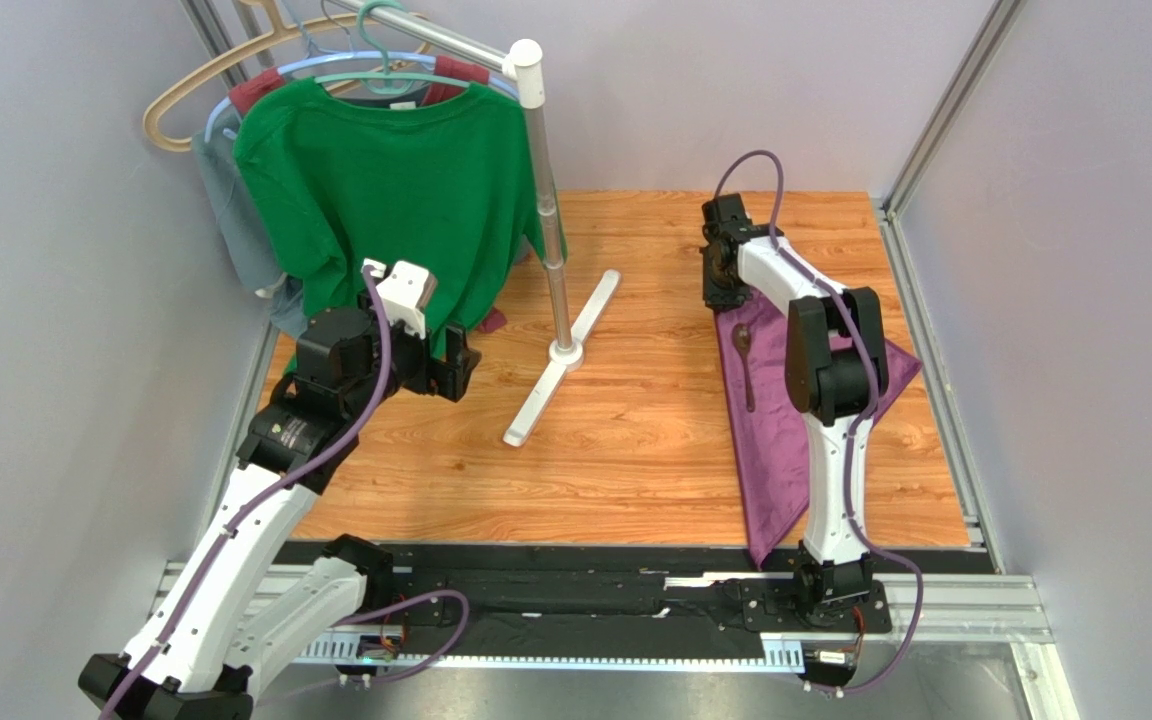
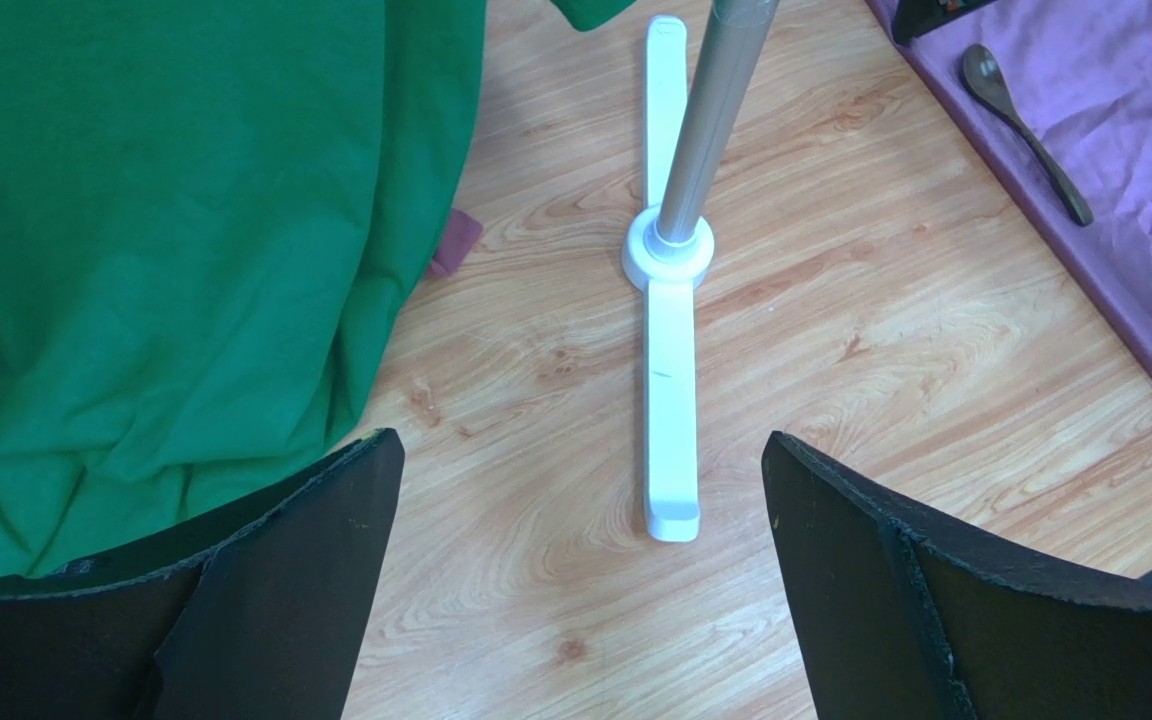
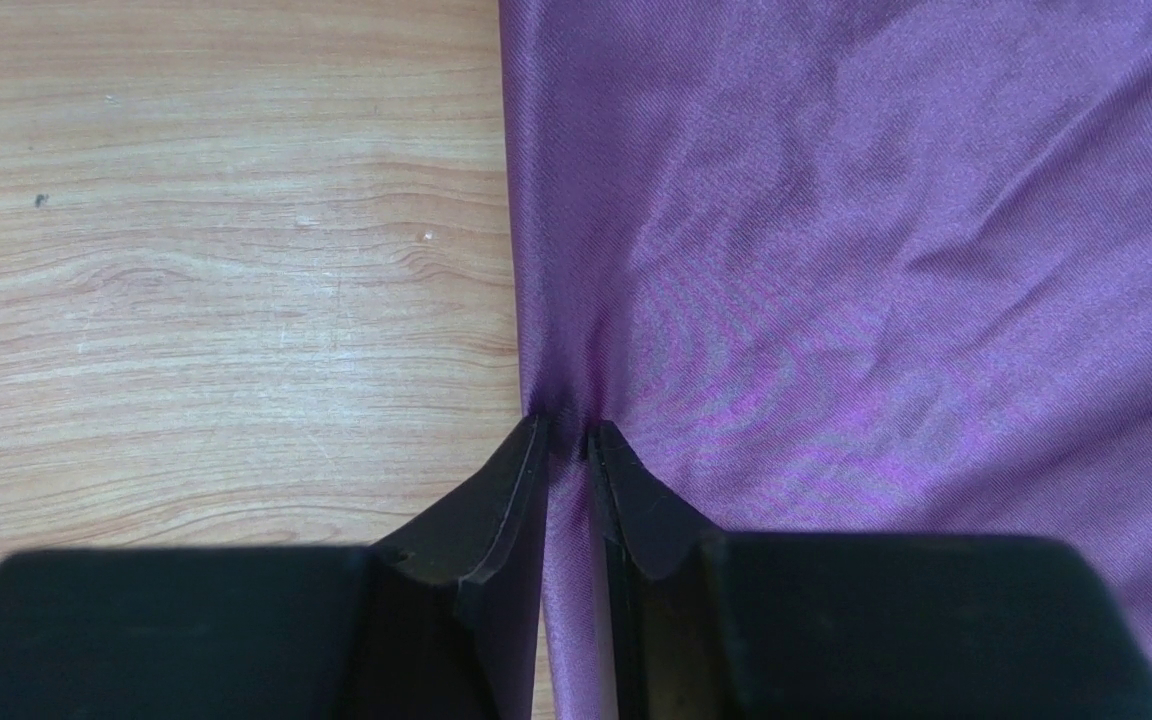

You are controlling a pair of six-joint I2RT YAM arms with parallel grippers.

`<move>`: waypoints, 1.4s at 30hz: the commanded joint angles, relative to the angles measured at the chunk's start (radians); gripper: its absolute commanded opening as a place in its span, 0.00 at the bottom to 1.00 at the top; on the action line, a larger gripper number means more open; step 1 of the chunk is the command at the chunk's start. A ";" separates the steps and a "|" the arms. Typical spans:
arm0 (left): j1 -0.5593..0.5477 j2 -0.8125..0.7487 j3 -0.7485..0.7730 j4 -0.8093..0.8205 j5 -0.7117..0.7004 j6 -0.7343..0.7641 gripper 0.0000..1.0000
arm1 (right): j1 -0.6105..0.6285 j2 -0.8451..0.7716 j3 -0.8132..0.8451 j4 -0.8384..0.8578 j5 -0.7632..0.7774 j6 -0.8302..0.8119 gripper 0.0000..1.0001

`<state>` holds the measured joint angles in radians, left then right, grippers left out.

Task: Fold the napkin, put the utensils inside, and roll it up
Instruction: Place the utensil onto the napkin

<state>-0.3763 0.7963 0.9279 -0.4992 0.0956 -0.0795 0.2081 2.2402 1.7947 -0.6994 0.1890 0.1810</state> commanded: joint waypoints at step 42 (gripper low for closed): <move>0.008 -0.011 0.000 0.010 0.013 0.012 0.99 | 0.011 -0.019 0.025 0.003 0.004 -0.017 0.22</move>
<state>-0.3725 0.7967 0.9279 -0.4992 0.0994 -0.0795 0.2146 2.2368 1.7947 -0.7017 0.1608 0.1783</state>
